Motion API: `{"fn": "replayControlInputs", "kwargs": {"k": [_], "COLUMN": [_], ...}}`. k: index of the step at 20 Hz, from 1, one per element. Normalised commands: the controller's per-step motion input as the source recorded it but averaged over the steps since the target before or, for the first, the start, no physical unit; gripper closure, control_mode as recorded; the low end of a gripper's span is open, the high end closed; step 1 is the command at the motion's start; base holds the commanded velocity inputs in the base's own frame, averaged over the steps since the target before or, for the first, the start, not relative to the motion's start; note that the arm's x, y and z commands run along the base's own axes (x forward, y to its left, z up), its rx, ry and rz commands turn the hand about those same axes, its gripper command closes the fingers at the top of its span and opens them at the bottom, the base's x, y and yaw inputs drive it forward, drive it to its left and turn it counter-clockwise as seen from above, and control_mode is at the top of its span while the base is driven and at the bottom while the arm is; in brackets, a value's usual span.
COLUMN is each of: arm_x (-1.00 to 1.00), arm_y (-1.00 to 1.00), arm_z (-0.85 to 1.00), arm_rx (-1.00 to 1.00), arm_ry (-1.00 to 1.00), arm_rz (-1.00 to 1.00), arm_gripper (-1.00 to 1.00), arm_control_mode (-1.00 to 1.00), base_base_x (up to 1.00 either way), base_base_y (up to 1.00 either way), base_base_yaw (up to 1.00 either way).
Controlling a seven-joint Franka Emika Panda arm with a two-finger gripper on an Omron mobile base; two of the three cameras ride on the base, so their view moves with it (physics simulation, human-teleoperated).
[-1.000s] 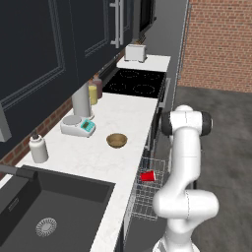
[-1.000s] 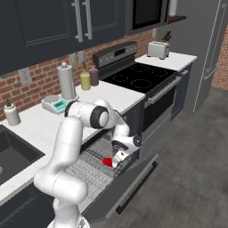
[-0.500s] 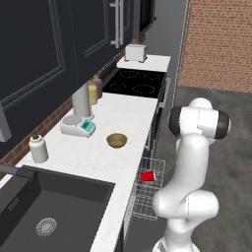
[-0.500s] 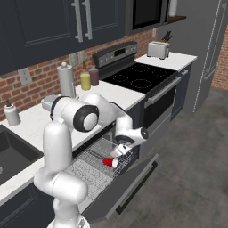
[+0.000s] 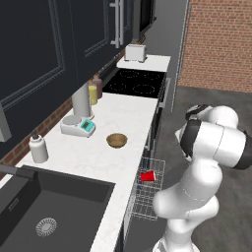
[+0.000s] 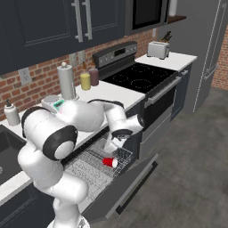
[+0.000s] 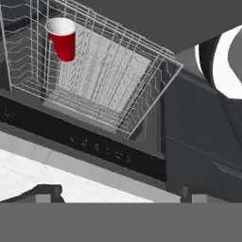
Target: Pick up the cup and bowl from the counter, place them in the dishwasher, and close the dishwasher door.
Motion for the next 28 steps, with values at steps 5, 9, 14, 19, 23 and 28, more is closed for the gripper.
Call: {"fn": "replayControlInputs", "kwargs": {"k": [5, 9, 14, 19, 23, 28], "arm_x": [-0.7, -0.51, -0.02, 0.48, 0.56, 0.69], "arm_y": [0.78, 0.86, 0.8, 0.68, 0.39, 0.1], "arm_z": [0.77, 0.66, 0.5, 0.13, 0.0, -0.04], "arm_rx": [-0.11, -0.13, -0.11, -0.1, -0.14, -0.13], "arm_ry": [-0.29, -0.34, -0.24, -0.1, -0.07, -0.02], "arm_rz": [0.31, 0.28, 0.23, 0.19, 0.14, 0.06], "arm_gripper": [-1.0, -1.0, -1.0, -1.0, -1.0, -1.0], "arm_control_mode": [-1.0, -1.0, -1.0, -1.0, -1.0, -1.0], "base_base_x": [0.0, 0.0, 0.0, 0.0, 0.0, 0.0], "base_base_y": [0.0, 0.0, 0.0, 0.0, 0.0, 0.0], "base_base_yaw": [0.0, 0.0, 0.0, 0.0, 0.0, 0.0]}}
